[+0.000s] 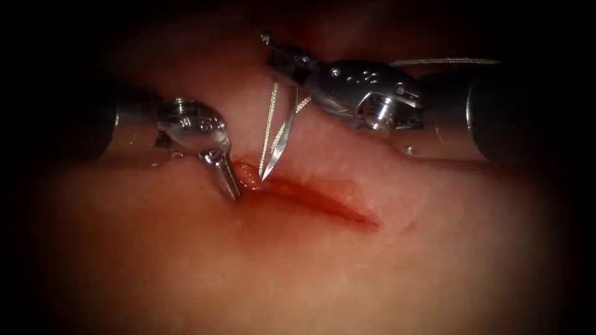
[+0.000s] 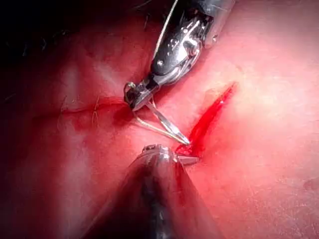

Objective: Wound Closure

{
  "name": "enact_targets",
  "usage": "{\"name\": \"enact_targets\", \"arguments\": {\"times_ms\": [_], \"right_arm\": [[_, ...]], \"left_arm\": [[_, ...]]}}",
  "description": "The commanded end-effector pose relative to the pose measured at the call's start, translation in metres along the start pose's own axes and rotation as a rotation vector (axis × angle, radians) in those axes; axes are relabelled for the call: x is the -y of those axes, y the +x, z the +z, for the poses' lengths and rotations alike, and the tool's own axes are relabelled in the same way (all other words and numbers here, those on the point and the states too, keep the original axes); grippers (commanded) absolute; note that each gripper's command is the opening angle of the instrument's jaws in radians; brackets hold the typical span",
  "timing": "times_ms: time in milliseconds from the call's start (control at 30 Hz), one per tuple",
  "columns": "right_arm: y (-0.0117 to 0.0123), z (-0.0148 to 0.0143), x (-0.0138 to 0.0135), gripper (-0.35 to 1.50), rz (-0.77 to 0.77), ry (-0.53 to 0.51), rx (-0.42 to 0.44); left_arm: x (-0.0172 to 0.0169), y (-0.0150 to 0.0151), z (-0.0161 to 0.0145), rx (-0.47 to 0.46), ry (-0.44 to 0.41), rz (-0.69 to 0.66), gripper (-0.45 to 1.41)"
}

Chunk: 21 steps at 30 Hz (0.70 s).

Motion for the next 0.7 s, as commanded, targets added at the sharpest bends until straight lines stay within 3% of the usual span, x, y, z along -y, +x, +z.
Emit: {"name": "enact_targets", "arguments": {"times_ms": [33,433,700], "right_arm": [[-0.0006,0.0011,0.0006,-0.35,-0.024,0.001,0.001],[-0.0009,0.0015,0.0024,-0.35,-0.084,0.008,0.001],[-0.0011,0.0014,0.0029,-0.35,-0.075,0.03,-0.008]], "left_arm": [[0.0007,0.0002,0.0002,-0.001,0.003,0.003,-0.27],[-0.0009,-0.0002,-0.0009,-0.031,0.043,0.01,-0.27],[-0.0041,-0.0005,-0.0014,-0.084,0.11,0.004,-0.28]]}}
